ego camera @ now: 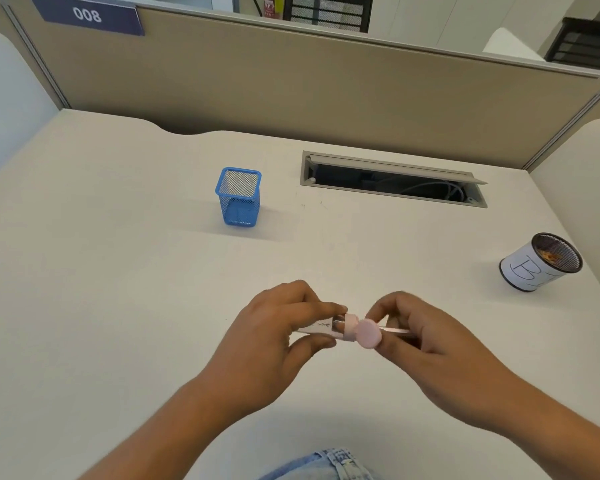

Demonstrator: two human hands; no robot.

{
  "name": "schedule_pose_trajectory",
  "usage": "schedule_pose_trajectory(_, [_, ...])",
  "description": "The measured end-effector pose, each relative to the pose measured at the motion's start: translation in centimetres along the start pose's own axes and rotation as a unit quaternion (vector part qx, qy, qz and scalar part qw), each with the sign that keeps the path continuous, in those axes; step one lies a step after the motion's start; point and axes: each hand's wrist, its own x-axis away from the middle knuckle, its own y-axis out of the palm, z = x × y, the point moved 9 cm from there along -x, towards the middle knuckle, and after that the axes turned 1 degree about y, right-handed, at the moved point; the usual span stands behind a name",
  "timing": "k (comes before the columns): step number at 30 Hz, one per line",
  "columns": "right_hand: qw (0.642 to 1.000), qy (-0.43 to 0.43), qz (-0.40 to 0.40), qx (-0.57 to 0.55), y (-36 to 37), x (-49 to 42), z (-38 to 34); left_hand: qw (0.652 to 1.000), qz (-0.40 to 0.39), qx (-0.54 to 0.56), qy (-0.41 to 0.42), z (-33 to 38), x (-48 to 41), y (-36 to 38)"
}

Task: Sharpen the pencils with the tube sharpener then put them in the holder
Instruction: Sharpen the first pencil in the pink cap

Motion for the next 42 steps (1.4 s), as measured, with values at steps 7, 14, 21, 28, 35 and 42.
schedule_pose_trajectory(7, [0.965,-0.124,0.121,0.197,-2.2,0.4,-1.5,0.998,0.017,-0.051,-0.030,-1.3,0.2,0.0])
schedule_pose_trajectory(14, [0.982,-0.076,0.172,0.002,-3.3,0.2,-0.1,0.983,-0.001,0.106,-0.148,-4.8,0.6,3.2])
schedule_pose_trajectory(21, [0.983,-0.015,0.170,-0.063,-1.0,-1.9,4.4,0.956,-0.038,0.218,-0.192,-9.2,0.4,9.4])
schedule_pose_trajectory(28, [0.976,0.067,0.176,-0.109,1.1,-4.2,9.7,0.951,-0.046,0.188,-0.241,-12.7,1.3,12.0])
schedule_pose_trajectory(35, [0.974,0.098,0.205,-0.024,1.1,-7.6,13.6,0.953,0.001,0.165,-0.256,-13.4,1.2,11.3])
schedule_pose_trajectory(42, [0.971,0.111,0.188,0.096,1.5,-10.8,15.9,0.958,0.027,0.152,-0.240,-13.2,1.2,10.1])
